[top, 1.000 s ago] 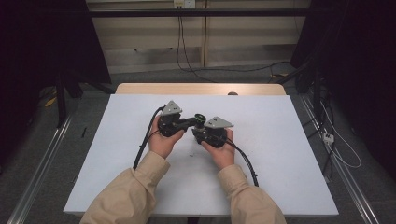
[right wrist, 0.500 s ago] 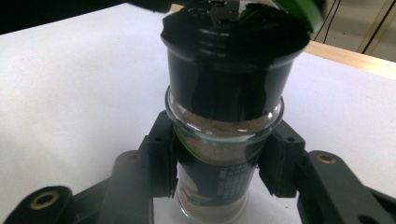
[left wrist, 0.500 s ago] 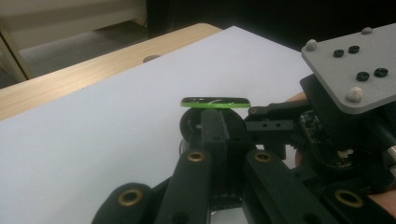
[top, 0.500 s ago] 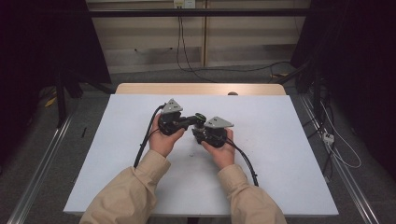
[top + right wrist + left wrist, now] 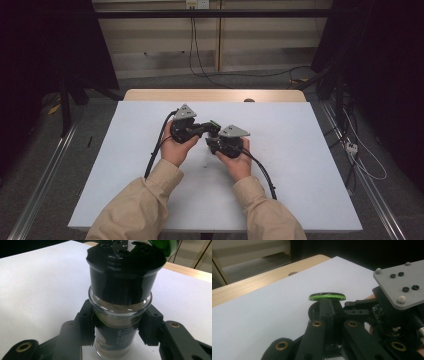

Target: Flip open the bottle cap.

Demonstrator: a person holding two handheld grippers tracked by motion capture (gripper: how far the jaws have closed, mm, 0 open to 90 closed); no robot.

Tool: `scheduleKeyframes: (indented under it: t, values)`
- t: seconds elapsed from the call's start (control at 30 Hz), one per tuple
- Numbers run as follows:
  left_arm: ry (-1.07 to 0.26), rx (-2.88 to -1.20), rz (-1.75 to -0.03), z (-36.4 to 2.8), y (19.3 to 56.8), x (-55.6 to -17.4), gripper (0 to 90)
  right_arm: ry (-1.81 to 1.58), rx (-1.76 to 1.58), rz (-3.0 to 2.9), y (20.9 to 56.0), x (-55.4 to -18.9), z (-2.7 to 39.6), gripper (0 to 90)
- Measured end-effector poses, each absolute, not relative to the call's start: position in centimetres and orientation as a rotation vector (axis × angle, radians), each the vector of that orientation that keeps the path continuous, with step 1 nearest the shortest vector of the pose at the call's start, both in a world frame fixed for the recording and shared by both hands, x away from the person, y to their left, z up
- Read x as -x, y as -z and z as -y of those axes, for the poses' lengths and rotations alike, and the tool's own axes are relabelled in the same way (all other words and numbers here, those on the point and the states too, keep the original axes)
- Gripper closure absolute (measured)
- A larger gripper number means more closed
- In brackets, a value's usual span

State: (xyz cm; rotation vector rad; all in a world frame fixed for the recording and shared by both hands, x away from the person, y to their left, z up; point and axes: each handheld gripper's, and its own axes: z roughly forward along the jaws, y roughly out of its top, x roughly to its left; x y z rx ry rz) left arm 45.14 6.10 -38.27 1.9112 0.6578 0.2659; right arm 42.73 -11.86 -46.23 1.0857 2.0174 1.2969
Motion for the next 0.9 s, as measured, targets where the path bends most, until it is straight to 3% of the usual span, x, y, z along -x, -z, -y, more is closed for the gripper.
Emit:
scheduleKeyframes:
  t: [0.9]
  values:
    - [-0.271,-1.906,-0.654,-5.51,37.87,-45.62,90.0,-1.299,-1.087,-2.018,46.23,-42.74,11.85,53.5]
